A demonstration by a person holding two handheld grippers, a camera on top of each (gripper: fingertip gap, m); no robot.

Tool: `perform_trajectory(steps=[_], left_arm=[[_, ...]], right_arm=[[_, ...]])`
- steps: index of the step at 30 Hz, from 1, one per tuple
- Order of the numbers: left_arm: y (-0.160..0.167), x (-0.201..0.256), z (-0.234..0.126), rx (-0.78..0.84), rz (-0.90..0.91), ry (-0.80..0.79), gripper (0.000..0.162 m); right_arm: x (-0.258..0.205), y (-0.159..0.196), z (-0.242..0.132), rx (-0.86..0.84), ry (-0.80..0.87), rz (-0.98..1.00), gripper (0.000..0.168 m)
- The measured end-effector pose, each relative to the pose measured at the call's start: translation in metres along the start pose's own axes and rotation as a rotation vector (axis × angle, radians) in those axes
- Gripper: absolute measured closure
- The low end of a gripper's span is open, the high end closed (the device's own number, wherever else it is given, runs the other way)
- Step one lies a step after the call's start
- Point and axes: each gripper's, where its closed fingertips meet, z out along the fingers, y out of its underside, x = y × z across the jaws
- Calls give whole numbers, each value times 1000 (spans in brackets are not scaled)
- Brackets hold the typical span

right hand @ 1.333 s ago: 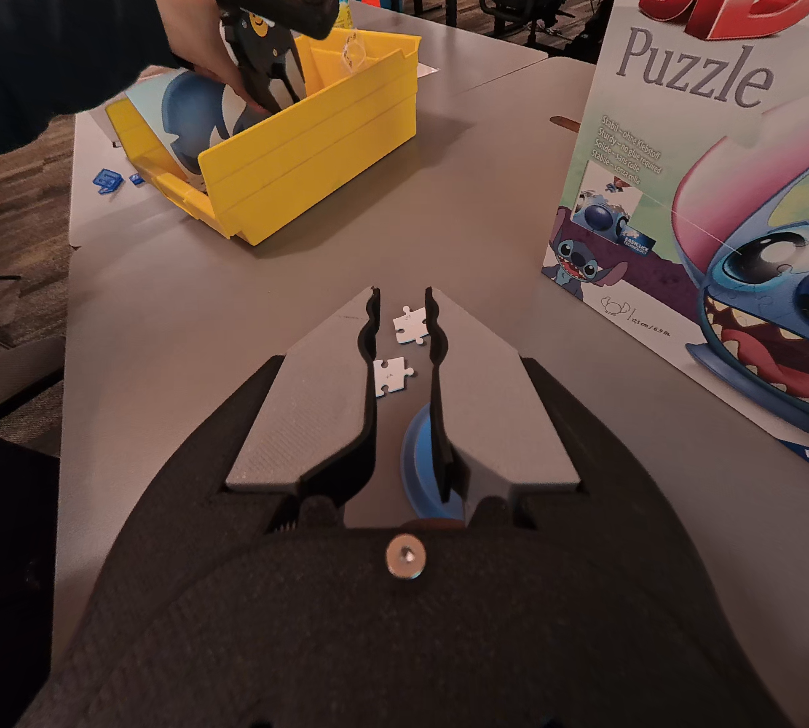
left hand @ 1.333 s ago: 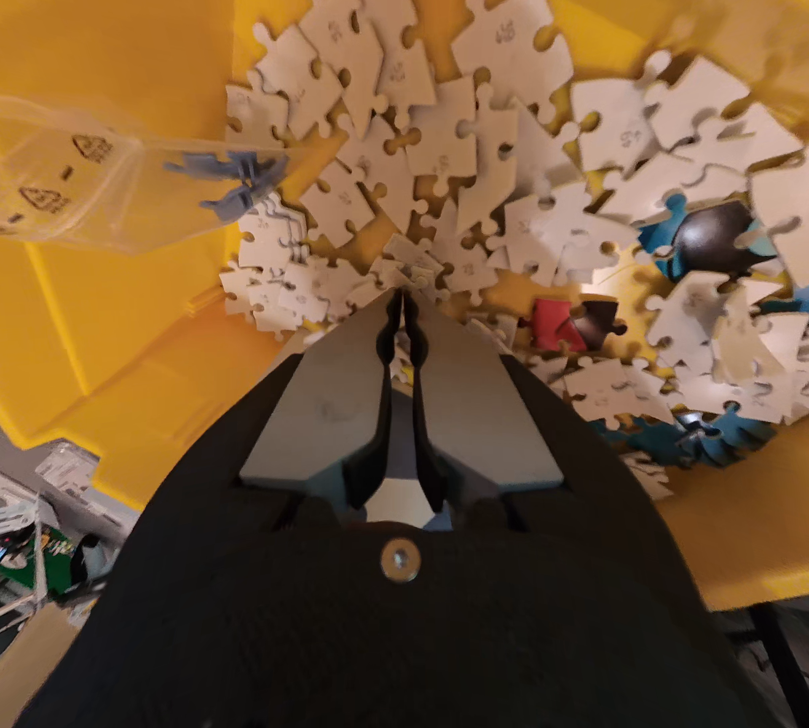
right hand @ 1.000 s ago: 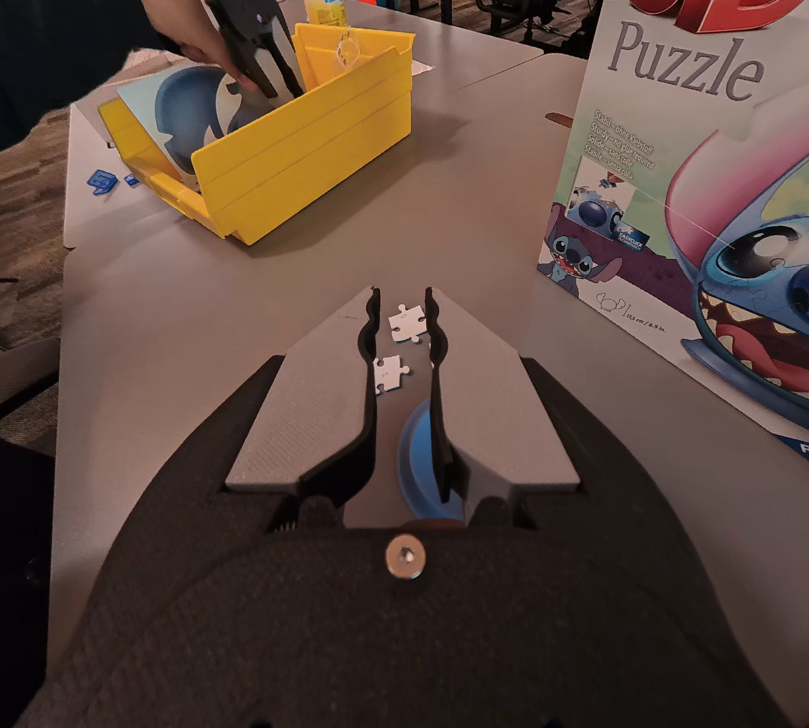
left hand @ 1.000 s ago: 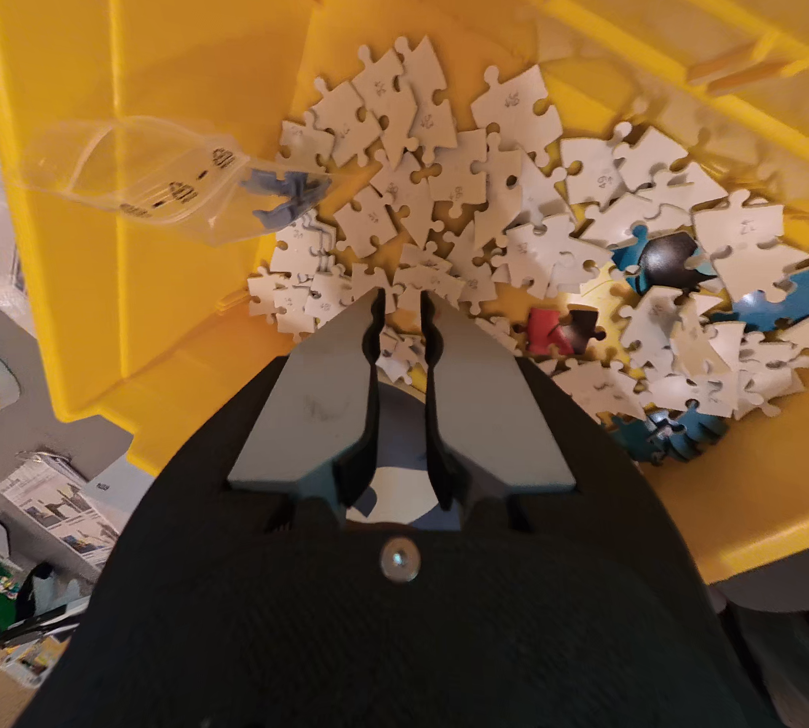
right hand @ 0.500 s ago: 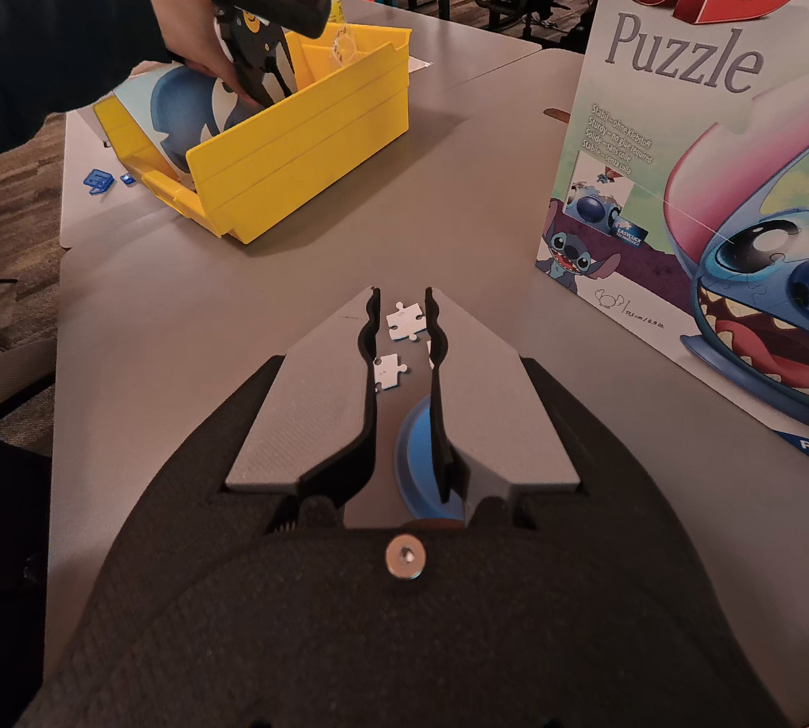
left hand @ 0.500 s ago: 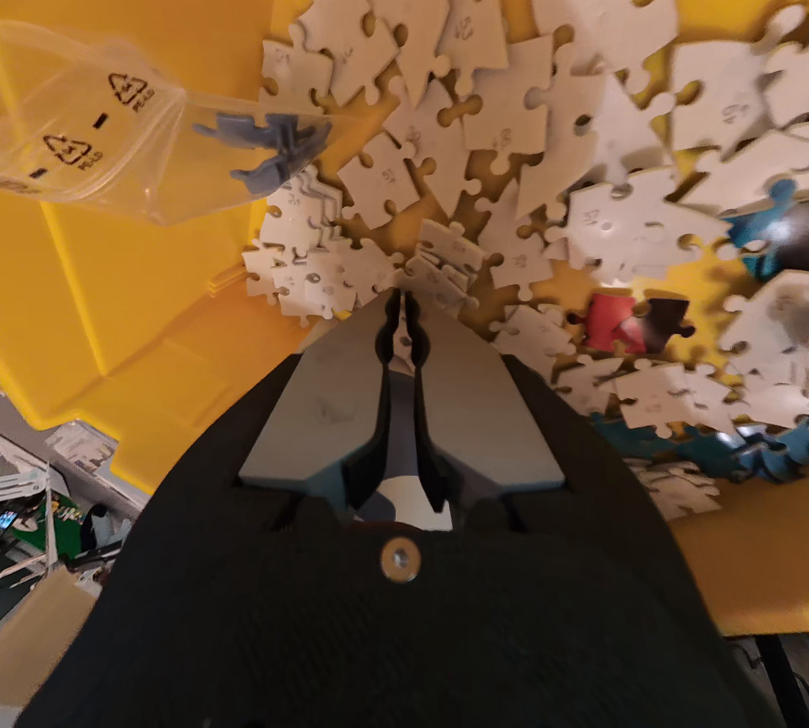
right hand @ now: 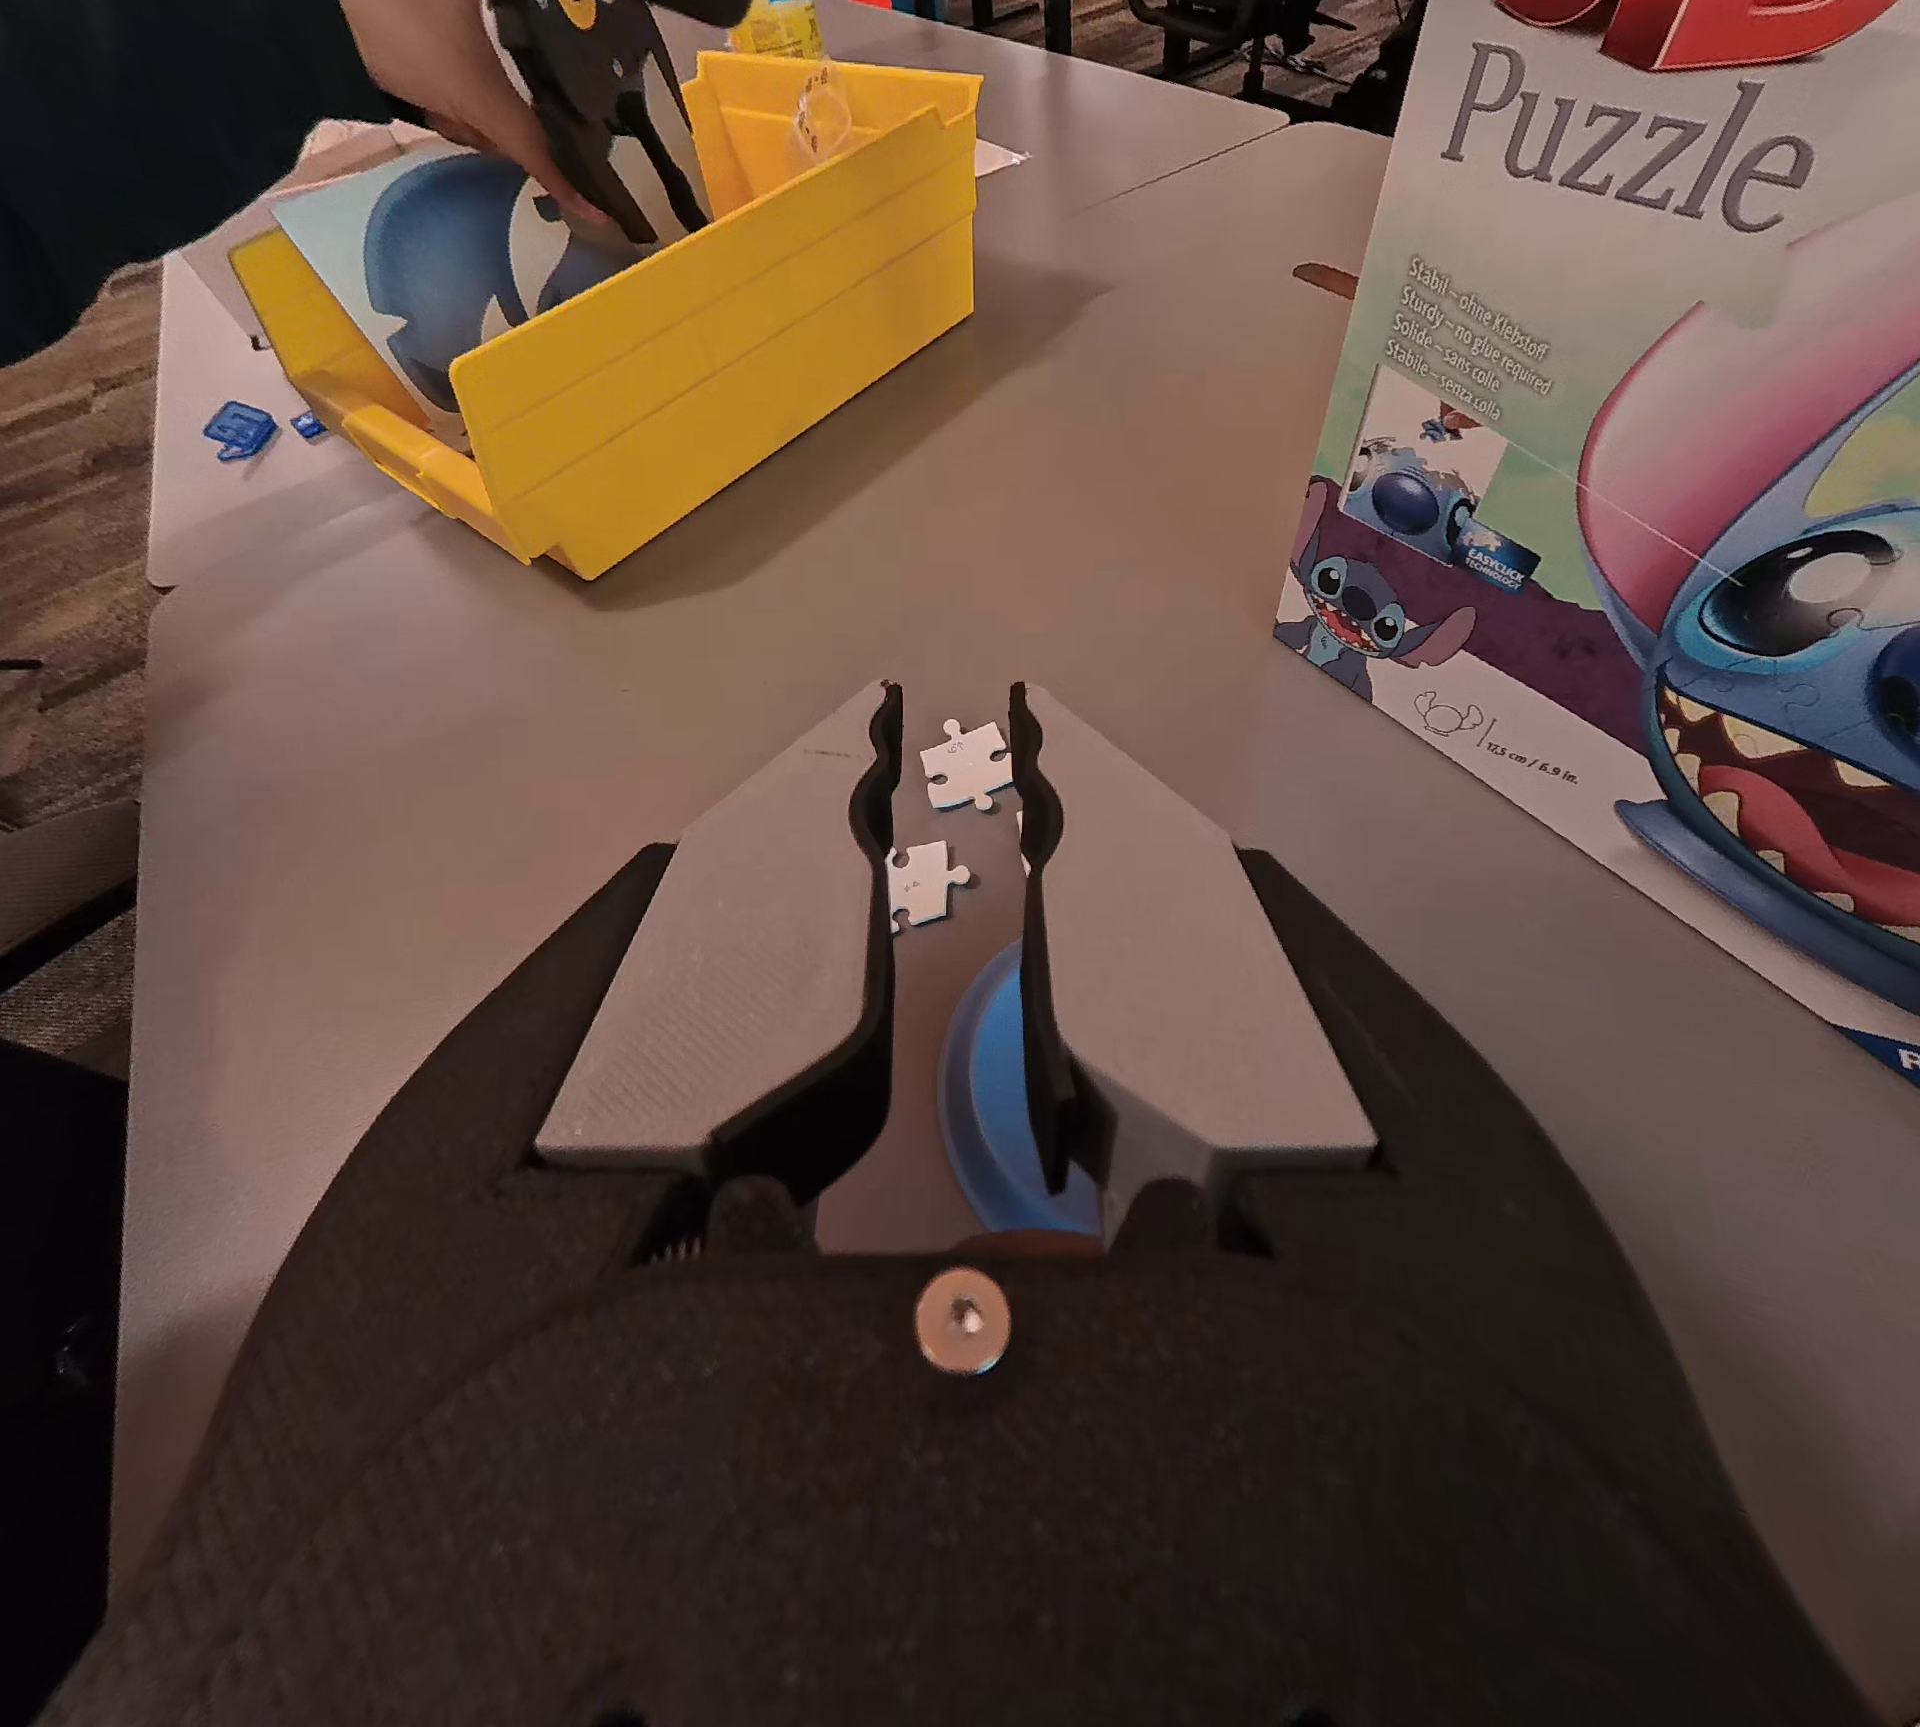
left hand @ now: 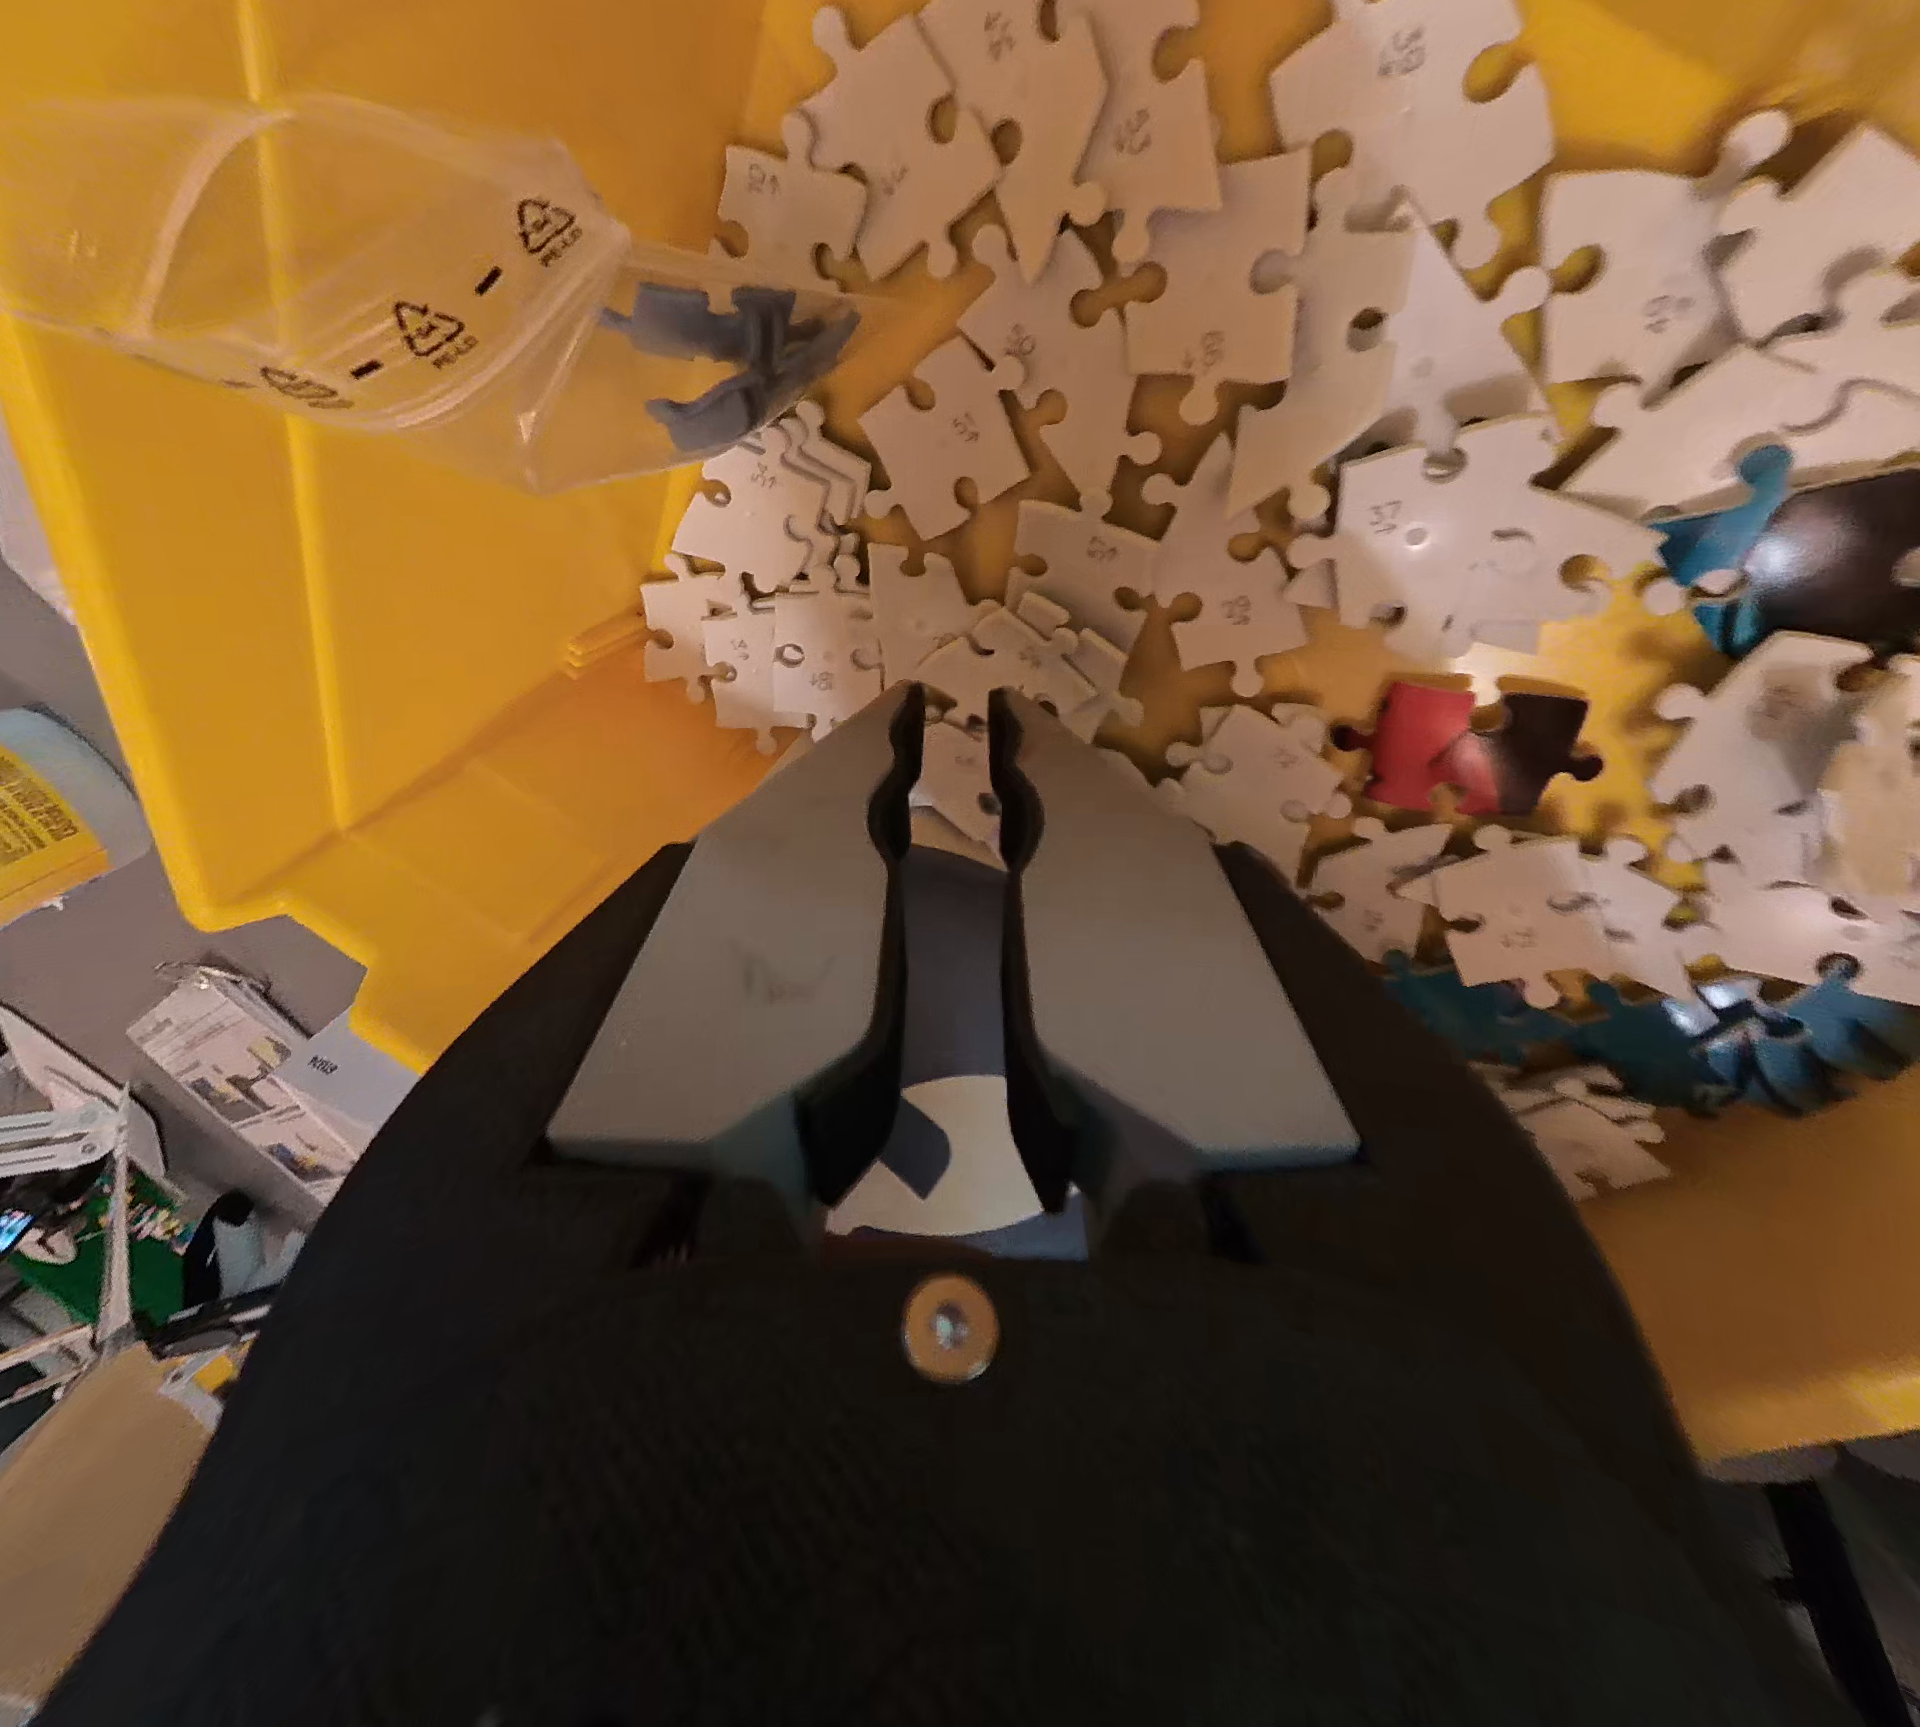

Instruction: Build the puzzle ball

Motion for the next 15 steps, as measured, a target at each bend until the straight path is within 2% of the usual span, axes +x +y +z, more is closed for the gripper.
perform_trajectory(steps=[4, 9, 15], left_arm=[[-6, 17, 1, 16, 31, 66, 153], [-6, 24, 9, -21, 56, 71, 156], [-28, 41, -7, 100, 31, 195, 155]], right_arm=[[0, 1, 0, -2, 1, -1, 151], [1, 1, 0, -1, 2, 2, 151], [1, 0, 0, -1, 2, 1, 151]])
